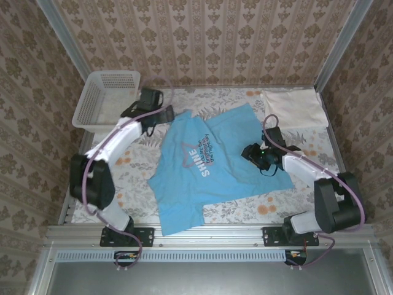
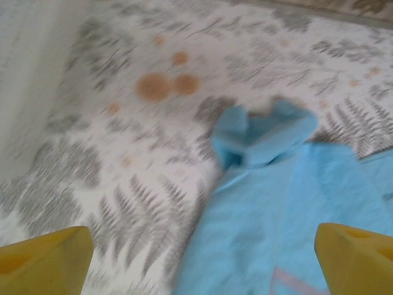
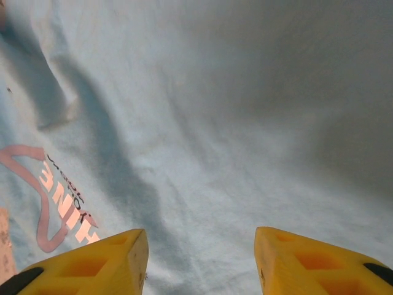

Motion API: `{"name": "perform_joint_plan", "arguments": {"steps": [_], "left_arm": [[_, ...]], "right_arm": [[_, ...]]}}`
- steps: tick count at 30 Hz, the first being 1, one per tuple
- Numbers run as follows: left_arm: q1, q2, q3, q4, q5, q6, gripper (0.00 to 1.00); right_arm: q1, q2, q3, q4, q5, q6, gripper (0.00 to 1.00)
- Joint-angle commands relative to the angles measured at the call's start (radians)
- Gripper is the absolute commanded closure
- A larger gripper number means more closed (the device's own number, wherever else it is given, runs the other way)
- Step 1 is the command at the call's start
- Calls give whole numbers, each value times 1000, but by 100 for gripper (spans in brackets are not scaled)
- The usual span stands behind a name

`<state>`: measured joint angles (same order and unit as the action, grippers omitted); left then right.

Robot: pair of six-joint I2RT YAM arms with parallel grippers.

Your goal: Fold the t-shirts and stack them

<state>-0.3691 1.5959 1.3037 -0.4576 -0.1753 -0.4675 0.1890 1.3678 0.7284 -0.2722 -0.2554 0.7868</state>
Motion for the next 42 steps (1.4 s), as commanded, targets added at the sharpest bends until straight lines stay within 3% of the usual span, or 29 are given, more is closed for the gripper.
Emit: {"name": "perform_joint_plan", "arguments": {"steps": [1, 6, 9, 11, 15, 19, 21, 24, 27, 28, 33, 37, 40, 42], "left_arm": [[10, -94, -167, -115, 104, -130, 9], [43, -210, -418, -42, 309, -162, 16], [48, -214, -496, 15, 387, -152, 15], [69, -169, -495, 65, 441, -157, 16], [113, -30, -421, 132, 466, -168, 25], [130, 109, -342, 187, 466, -189, 33], [130, 170, -294, 194, 486, -183, 39], [117, 226, -235, 193, 450, -166, 60], [85, 237, -161, 143, 321, -142, 93], [66, 228, -131, 115, 265, -129, 100], [-2, 158, 40, -21, -195, -47, 100], [-20, 150, 140, -50, -418, 17, 100], [-8, 202, 182, -79, -471, 36, 70], [23, 250, 213, -153, -429, -3, 38]], "right_arm": [[-41, -103, 25, -153, 145, -41, 47], [-203, -205, -32, -301, 208, -28, 45], [-248, -297, -88, -352, 253, 9, 37], [-285, -348, -120, -371, 253, 10, 30], [-373, -373, -153, -365, 193, -11, 30], [-388, -335, -147, -342, 166, -34, 31], [-396, -321, -146, -340, 172, -37, 31], [-428, -297, -155, -332, 158, -41, 31], [-445, -269, -156, -338, 152, -53, 31], [-447, -264, -156, -340, 151, -57, 31], [-449, -199, -152, -315, 106, -86, 31], [-449, -106, -151, -279, 41, -114, 35], [-442, -60, -151, -271, -2, -126, 36], [-425, -56, -154, -233, -25, -130, 36]]}}
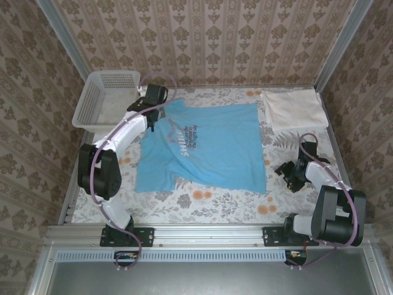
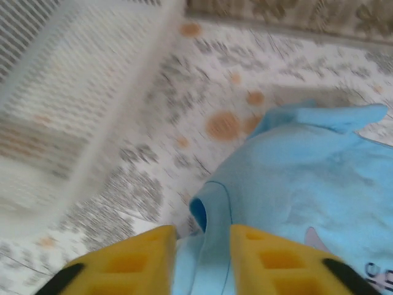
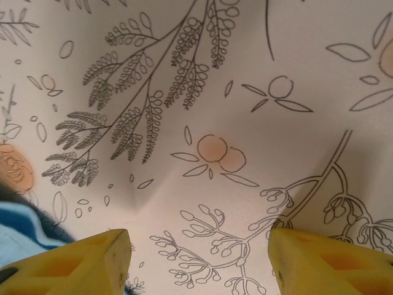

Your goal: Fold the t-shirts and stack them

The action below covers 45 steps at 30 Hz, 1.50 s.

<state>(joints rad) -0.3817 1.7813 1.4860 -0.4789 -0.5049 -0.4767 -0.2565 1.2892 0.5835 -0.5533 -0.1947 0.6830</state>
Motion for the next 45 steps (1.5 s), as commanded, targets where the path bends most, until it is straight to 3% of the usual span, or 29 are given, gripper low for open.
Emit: {"name": "perform_joint_plan", "arguments": {"steps": [1, 5, 10, 14, 20, 24, 28, 31, 35, 45], "left_arm": [[46, 70, 27, -152, -76, 0, 33], [63, -46, -125, -132, 61, -38, 9], [80, -297, -401, -116, 279, -90, 13], [68, -515, -597, -197, 331, -137, 25], [94, -791, -828, -260, 369, -177, 26], [106, -767, -894, -199, 499, -234, 28], [117, -722, -959, -115, 513, -286, 29], [130, -706, -990, -87, 478, -300, 29], [136, -711, -973, -118, 440, -283, 29], [167, -771, -1009, -150, 349, -289, 33]], "right_arm": [[30, 19, -12, 49, -86, -26, 36], [65, -27, -29, 42, -109, -26, 35], [210, -118, -41, 27, -166, -32, 37], [304, -157, -71, 21, -152, -2, 42], [370, -128, -75, 40, -108, 30, 48], [399, -72, -55, 44, -98, 42, 54], [424, -60, -50, 24, -72, 44, 61], [439, -71, -60, -10, -51, 43, 60], [463, -120, -65, -59, -1, 40, 52], [517, -151, -58, -97, 30, 56, 55]]}}
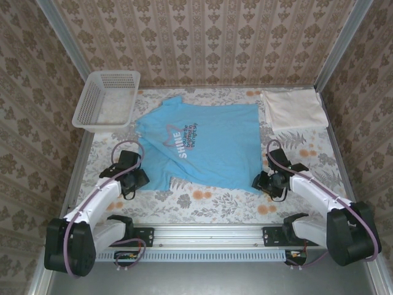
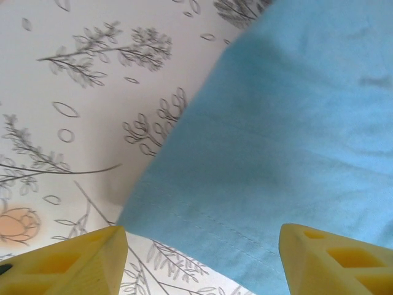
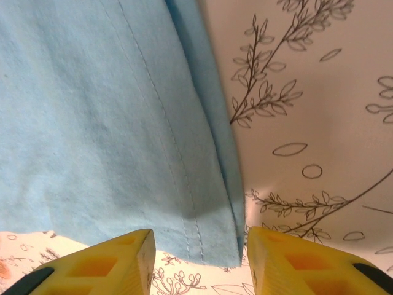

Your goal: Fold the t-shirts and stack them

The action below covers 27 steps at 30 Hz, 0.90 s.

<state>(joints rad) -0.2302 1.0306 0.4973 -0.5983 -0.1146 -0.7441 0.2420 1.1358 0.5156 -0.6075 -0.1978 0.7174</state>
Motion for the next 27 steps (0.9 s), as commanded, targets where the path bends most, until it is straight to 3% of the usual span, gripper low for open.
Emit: {"name": "perform_joint_plan", "arguments": {"steps": [1, 8, 13, 19, 27], "left_arm": [[18, -26, -25, -29, -40, -24, 33], [51, -25, -52, -3, -11, -28, 37], [53, 16, -42, 13, -8, -34, 38], [61, 89, -20, 52, 2, -41, 48], [99, 162, 10, 101, 28, -34, 59]], "right_arm": [[29, 5, 11, -47, 41, 24, 56], [72, 11, 5, -42, 82, 43, 61], [90, 49, 29, -39, 108, 31, 74], [97, 53, 28, -21, 141, 20, 88], [99, 57, 28, -12, 150, 1, 96]]}}
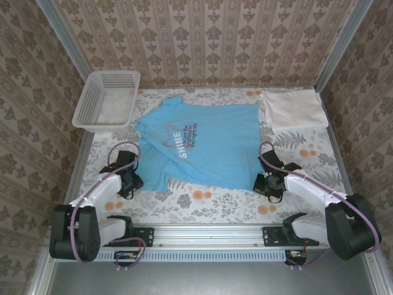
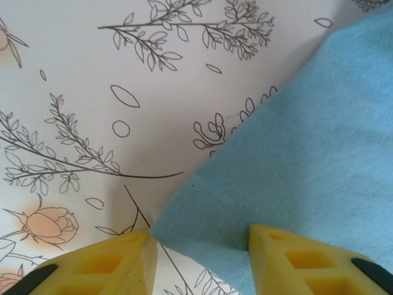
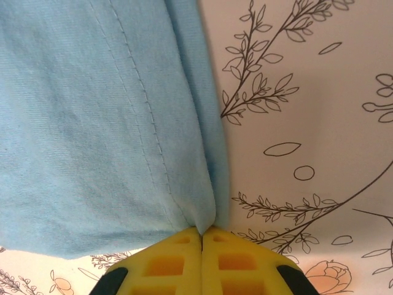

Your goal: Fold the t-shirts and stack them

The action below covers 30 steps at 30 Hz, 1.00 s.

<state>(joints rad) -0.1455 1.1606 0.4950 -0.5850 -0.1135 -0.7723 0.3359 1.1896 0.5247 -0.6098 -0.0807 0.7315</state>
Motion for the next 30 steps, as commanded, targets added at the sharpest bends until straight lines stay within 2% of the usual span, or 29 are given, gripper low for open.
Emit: {"name": "perform_joint_plan", "arguments": {"steps": [1, 7, 10, 15, 19, 22, 25, 28, 30], "left_arm": [[17, 40, 19, 92, 31, -2, 62], [30, 95, 40, 120, 48, 21, 81], [26, 105, 41, 129, 70, 34, 100], [-6, 54, 81, 100, 79, 73, 100], [-16, 32, 181, 93, 92, 73, 100], [-16, 97, 348, 103, 112, 74, 100], [-12, 240, 596, 88, 145, 96, 100], [0, 407, 909, 48, 219, 145, 100], [10, 491, 1128, 16, 278, 181, 100]], "right_arm": [[5, 4, 18, -8, 32, -14, 97], [5, 2, 23, -7, 31, -20, 100], [5, -9, 17, 2, 29, -15, 100], [3, -41, 16, 47, -4, 8, 100], [-35, -7, 114, 67, -18, -9, 100], [-104, 77, 248, 115, -64, -19, 100], [-174, 192, 443, 146, -109, -5, 100], [-198, 343, 720, 126, -107, -6, 100], [-198, 421, 958, 33, -84, -27, 100]]}}
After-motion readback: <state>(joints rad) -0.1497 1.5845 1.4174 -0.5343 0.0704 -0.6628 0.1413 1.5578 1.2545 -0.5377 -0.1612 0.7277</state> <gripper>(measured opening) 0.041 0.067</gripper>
